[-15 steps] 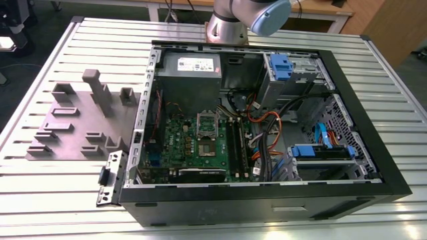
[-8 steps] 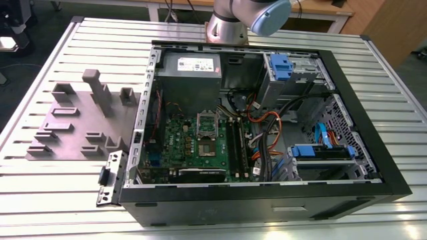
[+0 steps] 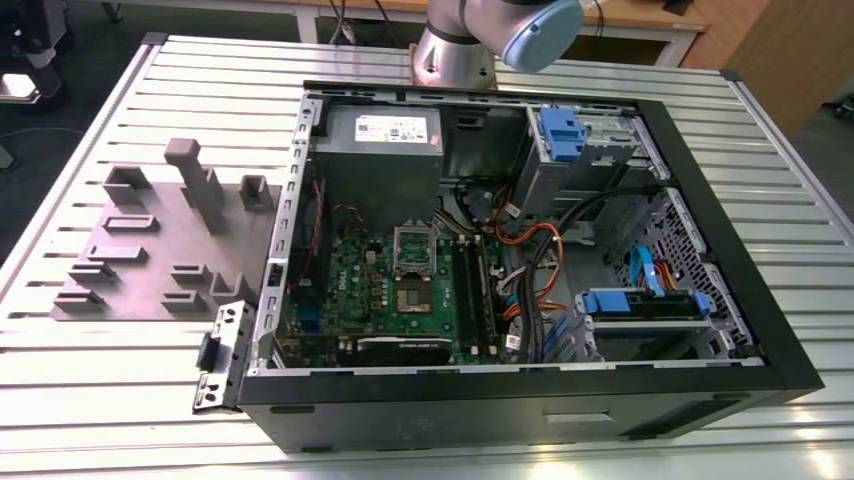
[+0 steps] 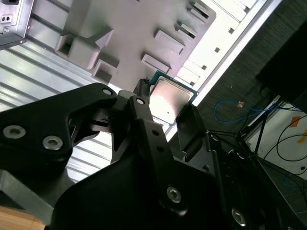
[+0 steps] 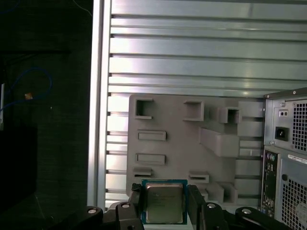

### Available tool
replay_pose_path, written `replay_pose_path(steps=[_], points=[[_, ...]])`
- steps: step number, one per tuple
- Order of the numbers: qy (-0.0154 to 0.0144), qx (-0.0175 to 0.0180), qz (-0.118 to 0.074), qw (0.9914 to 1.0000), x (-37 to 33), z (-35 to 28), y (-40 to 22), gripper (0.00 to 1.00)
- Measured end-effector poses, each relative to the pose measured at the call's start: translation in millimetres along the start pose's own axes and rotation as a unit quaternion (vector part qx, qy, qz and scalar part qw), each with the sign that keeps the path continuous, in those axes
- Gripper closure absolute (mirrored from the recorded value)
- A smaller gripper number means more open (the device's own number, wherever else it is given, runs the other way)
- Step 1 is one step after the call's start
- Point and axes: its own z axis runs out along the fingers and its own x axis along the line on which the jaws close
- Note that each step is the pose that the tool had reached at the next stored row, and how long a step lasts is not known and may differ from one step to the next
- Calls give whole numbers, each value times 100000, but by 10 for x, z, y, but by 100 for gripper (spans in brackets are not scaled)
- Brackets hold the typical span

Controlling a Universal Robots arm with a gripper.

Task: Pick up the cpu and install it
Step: 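Pick up the cpu and move it towards the insertion slot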

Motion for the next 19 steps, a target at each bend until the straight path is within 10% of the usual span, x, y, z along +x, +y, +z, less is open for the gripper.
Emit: replay_pose_path(steps=[19], points=[[-1,0,-2,100000,-63,-1,-1,53]])
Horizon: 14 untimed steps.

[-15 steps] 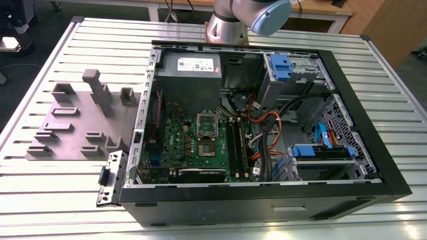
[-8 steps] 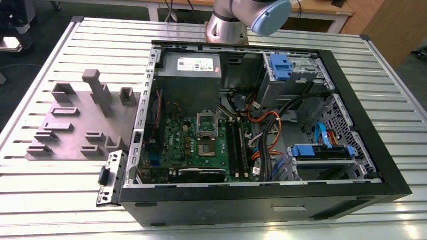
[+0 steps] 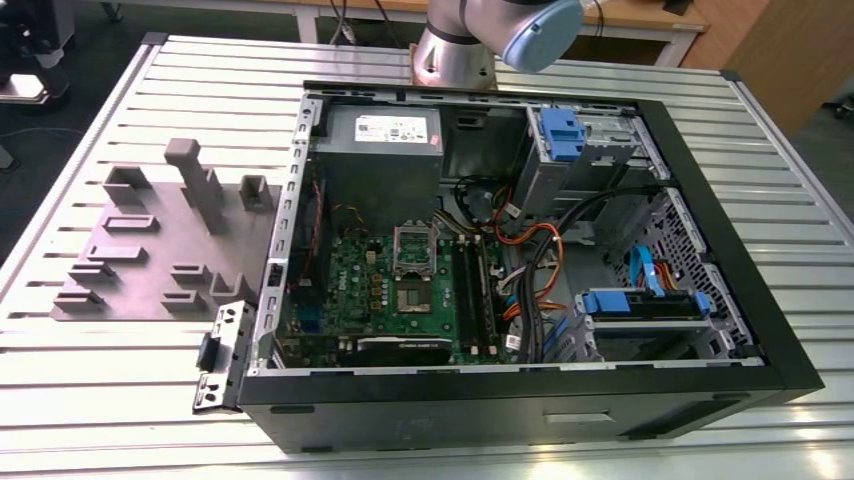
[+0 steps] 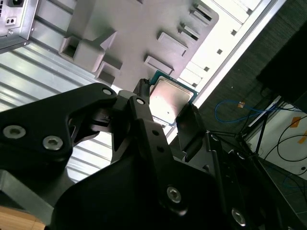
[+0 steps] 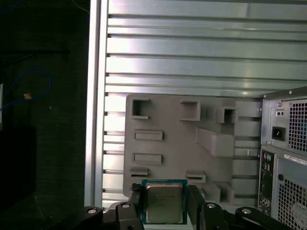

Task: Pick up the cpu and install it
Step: 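Pick up the cpu and move it towards the insertion slot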

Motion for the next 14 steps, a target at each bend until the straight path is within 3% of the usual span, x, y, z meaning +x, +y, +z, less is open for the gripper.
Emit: replay_pose_path(steps=[14], points=[[0,1,-1,100000,-41,-1,-1,53]])
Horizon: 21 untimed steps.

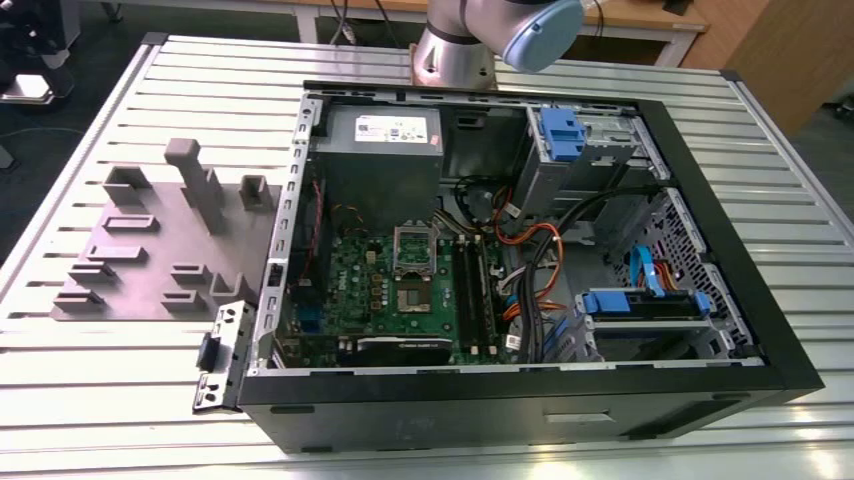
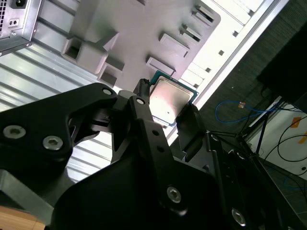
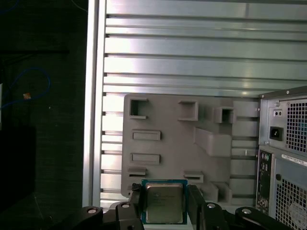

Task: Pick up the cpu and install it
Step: 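Pick up the cpu and move it towards the insertion slot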

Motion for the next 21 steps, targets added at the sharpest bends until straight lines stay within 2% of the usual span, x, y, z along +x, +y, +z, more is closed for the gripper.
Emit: replay_pose_path(steps=[21], points=[[0,1,0,100000,-70,-1,-1,53]])
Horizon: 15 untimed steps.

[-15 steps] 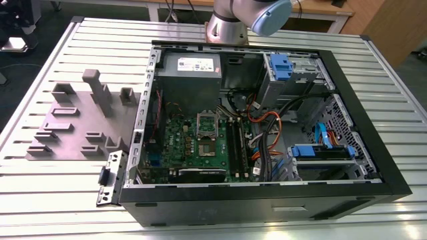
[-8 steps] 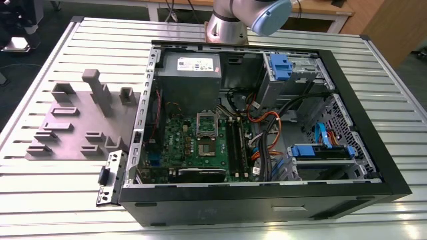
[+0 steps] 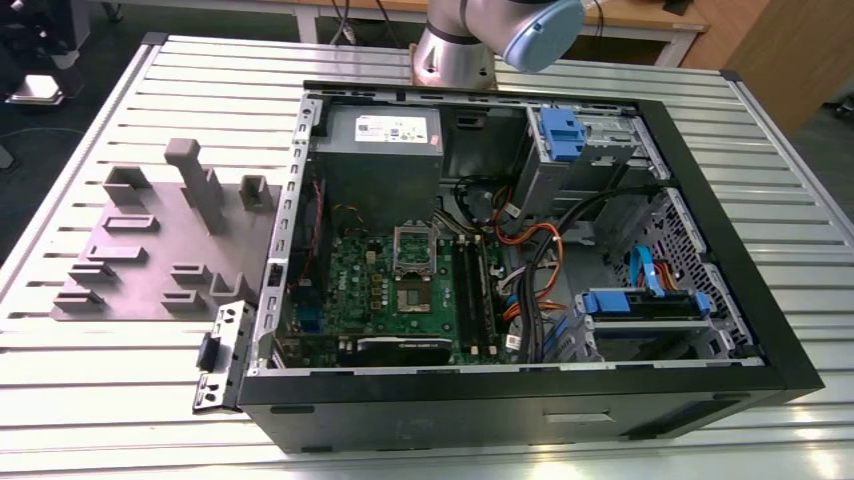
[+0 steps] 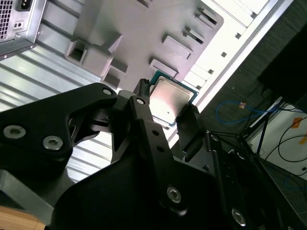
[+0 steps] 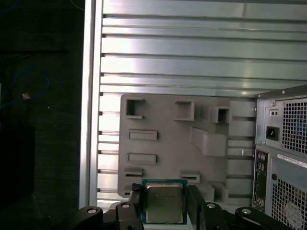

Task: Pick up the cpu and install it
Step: 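Pick up the cpu and move it towards the insertion slot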

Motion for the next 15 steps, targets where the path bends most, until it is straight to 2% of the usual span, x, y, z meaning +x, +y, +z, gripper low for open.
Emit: replay_pose_path(steps=[15], points=[[1,-2,2,100000,-57,-1,-1,53]])
